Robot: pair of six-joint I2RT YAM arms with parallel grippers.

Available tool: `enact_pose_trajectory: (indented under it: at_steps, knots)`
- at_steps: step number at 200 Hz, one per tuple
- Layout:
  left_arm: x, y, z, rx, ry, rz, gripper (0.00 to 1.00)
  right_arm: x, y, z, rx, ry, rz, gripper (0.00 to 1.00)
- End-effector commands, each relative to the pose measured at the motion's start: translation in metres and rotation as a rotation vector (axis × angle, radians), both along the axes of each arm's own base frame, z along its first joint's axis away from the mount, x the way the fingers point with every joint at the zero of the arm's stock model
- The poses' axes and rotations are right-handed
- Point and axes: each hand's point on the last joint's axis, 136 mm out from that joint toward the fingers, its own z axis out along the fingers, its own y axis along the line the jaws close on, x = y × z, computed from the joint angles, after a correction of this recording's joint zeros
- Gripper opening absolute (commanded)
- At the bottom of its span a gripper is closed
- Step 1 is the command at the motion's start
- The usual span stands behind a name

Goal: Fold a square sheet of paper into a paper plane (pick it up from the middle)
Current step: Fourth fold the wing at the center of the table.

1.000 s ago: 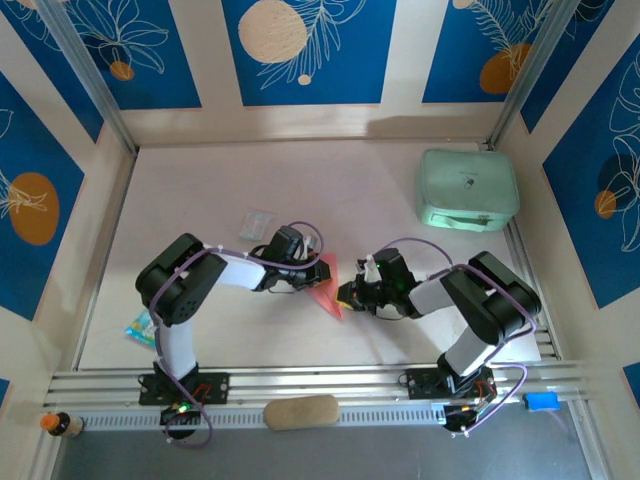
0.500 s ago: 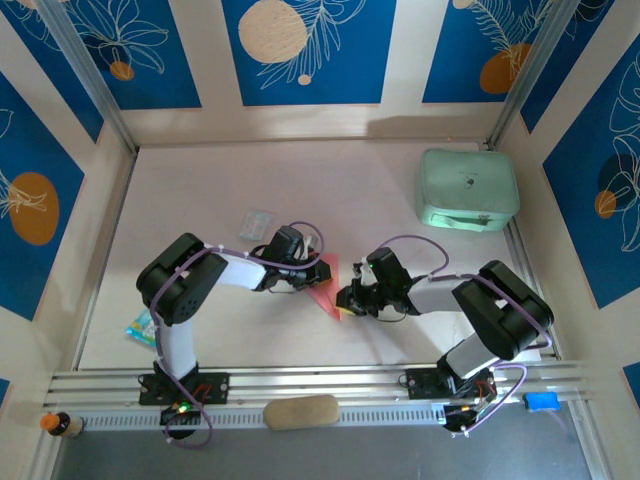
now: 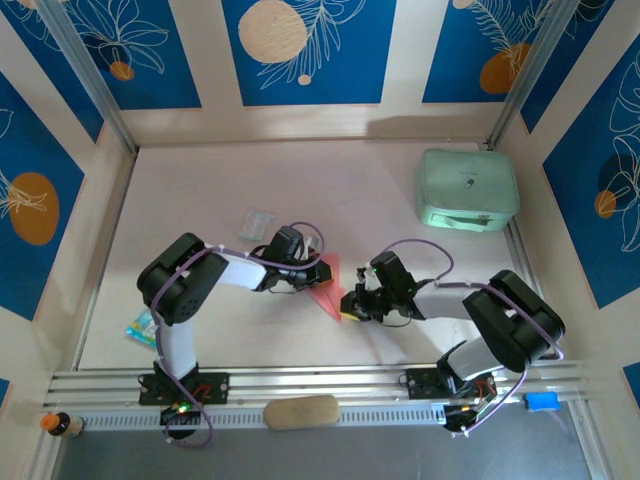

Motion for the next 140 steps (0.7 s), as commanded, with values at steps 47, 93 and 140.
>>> enact_pose_trajectory:
  at_steps: [47, 93, 140]
  knots:
    - [-0.014, 0.015, -0.034, 0.079, 0.082, 0.018, 0.06, -0.033, -0.005, -0.018, -0.019, 0.121, 0.067, 0.08]
    - [-0.016, 0.017, -0.035, 0.086, 0.089, 0.019, 0.05, -0.034, -0.004, -0.01, -0.009, 0.107, 0.074, 0.12]
    - [-0.016, 0.018, -0.037, 0.095, 0.09, 0.023, 0.05, -0.038, -0.003, -0.009, -0.002, 0.105, 0.098, 0.06]
